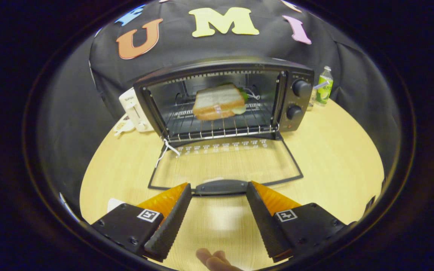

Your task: Open the toaster oven, put the food inside, and close the toaster oven door.

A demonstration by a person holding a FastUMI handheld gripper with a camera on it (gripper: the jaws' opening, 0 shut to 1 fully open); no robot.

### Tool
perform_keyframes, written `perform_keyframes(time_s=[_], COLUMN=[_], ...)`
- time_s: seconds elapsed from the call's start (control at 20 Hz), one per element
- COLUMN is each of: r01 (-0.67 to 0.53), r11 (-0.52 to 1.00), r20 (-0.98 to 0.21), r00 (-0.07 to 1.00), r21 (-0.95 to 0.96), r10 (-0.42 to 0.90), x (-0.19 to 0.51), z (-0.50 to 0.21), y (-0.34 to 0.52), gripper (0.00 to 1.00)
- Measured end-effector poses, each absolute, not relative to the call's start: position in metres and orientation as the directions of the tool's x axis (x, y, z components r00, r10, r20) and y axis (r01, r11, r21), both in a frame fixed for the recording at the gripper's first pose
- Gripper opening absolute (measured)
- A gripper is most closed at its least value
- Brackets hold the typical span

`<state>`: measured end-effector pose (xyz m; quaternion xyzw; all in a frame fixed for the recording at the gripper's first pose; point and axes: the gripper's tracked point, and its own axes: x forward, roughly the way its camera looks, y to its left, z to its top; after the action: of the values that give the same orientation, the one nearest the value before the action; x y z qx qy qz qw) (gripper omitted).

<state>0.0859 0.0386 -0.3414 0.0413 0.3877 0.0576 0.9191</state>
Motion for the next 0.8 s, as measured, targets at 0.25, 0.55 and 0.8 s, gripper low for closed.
perform_keyframes(time_s=[0.25,0.55,0.8], r01=[-0.092,-0.063,-0.042], r11=[0.989,0.990,0.995], r20=[-0.704,-0.682,-0.669], r00=[0.694,0.719,0.737], r21=[0.119,0.123,0.094], r10=[0.149,0.131,0.094], x=[0.075,0.091,0.090], z=[-0.360,-0.366,-0.363], y=[0.040,0.042,0.043], gripper=[0.96,0.96,0.96])
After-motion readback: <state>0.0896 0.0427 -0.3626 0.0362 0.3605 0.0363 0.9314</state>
